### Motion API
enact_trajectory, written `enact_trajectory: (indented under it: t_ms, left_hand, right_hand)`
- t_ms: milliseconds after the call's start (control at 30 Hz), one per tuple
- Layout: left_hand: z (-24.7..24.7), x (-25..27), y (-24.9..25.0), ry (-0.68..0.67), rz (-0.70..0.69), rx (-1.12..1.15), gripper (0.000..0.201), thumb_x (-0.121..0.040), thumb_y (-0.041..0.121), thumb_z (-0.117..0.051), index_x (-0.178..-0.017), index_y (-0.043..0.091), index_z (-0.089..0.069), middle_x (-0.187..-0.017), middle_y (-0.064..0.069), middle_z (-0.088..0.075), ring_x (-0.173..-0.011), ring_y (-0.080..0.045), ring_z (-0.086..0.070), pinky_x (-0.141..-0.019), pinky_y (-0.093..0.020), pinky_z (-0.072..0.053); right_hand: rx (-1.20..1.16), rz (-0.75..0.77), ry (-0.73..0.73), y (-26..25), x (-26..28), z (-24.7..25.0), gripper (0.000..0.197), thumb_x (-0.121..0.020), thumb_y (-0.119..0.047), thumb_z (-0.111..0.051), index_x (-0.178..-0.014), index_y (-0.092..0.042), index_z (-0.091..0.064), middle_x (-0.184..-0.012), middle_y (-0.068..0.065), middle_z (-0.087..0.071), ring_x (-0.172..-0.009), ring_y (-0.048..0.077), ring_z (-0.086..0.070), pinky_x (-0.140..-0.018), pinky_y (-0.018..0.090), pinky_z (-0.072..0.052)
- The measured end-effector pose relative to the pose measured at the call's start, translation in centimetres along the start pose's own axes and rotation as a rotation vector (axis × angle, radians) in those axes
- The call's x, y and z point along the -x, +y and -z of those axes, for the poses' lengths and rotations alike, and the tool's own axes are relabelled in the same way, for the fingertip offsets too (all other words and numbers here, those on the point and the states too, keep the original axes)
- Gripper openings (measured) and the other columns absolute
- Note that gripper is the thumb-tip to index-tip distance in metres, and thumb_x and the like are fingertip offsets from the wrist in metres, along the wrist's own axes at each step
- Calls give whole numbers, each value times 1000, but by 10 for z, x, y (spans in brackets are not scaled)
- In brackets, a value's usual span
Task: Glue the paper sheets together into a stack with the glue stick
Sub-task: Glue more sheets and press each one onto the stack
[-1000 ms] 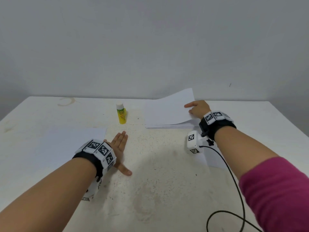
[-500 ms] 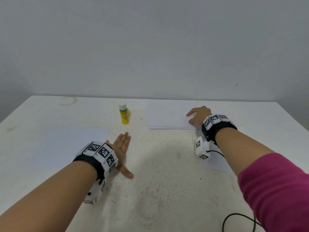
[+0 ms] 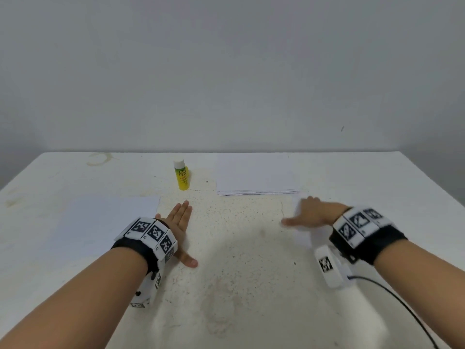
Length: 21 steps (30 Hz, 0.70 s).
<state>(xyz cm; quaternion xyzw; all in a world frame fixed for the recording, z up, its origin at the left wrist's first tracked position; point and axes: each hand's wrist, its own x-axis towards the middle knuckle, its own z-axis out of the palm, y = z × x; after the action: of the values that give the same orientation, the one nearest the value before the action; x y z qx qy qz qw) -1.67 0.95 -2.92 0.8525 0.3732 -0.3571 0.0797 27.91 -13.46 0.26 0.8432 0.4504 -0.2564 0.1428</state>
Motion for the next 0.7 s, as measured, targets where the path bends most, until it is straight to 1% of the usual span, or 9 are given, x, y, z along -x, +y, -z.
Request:
enact_trajectory:
  t_ms: [33, 67, 100, 167, 300, 433, 567, 633, 700]
  left_hand:
    - [0, 1, 1, 6, 1, -5, 143, -63, 78, -61, -141, 5, 34, -149, -8, 40, -143, -23, 26, -117, -57, 1]
    - [0, 1, 1, 11, 3, -10, 143, -64, 78, -61, -141, 5, 33, -150, -8, 39, -144, -23, 26, -117, -57, 0]
    - [0, 2, 2, 17, 8, -12, 142, -64, 78, -61, -142, 4, 32, -150, -8, 38, -144, -23, 25, -117, -56, 0]
    - [2, 3, 4, 24, 20, -15, 141, -65, 77, -62, -142, 3, 31, -151, -9, 37, -144, -24, 24, -116, -54, 0]
    - [8, 7, 10, 19, 43, -46, 139, -69, 73, -63, -142, 0, 30, -152, -12, 36, -145, -26, 22, -118, -46, -1]
    - [10, 12, 13, 43, -6, 13, 137, -70, 68, -66, -144, -3, 24, -155, -16, 28, -146, -28, 16, -120, -44, -5]
    - [6, 26, -9, 119, -82, 157, 130, -66, 77, -51, -149, 3, 17, -157, -13, 21, -147, -26, 15, -120, -42, -2]
    - [-2, 31, -29, 222, -15, 221, 123, -72, 73, -52, -150, 6, 15, -158, -10, 22, -145, -26, 19, -119, -47, -5]
    - [-13, 33, -50, 296, 129, 231, 118, -78, 64, -59, -150, 7, 15, -157, -10, 23, -145, -28, 22, -118, -51, -6]
  right_hand:
    - [18, -17, -33, 2, 5, -13, 106, -74, -81, -45, -144, -3, -29, -157, 21, -14, -140, 30, -27, -115, 49, -23]
    - [11, -24, -59, 4, 10, -23, 115, -76, -79, -47, -151, -1, -6, -159, 19, 4, -147, 32, -7, -118, 48, -14]
    - [-6, -20, -80, 4, 16, -31, 121, -77, -76, -50, -150, -1, 11, -157, 18, 17, -147, 31, 7, -118, 47, -8]
    - [-24, -7, -107, 4, 25, -39, 128, -75, -74, -54, -146, -2, 24, -154, 16, 29, -145, 30, 18, -118, 45, -2]
    - [-15, 3, -120, 4, 30, -41, 130, -74, -75, -55, -144, -2, 27, -152, 16, 33, -144, 29, 22, -118, 46, -1]
    - [12, 1, -131, 2, 33, -42, 135, -71, -77, -56, -143, -1, 28, -151, 17, 33, -144, 31, 22, -119, 46, -3]
    - [61, 6, -123, 0, 33, -44, 145, -63, -79, -62, -141, 0, 31, -150, 19, 35, -143, 33, 24, -118, 47, -3]
    - [53, -1, -116, 0, 33, -44, 145, -63, -78, -62, -141, 0, 31, -150, 19, 35, -143, 33, 24, -118, 47, -3]
    - [49, -4, -119, -1, 35, -45, 144, -64, -77, -63, -141, 0, 31, -150, 19, 35, -143, 33, 24, -118, 47, -3]
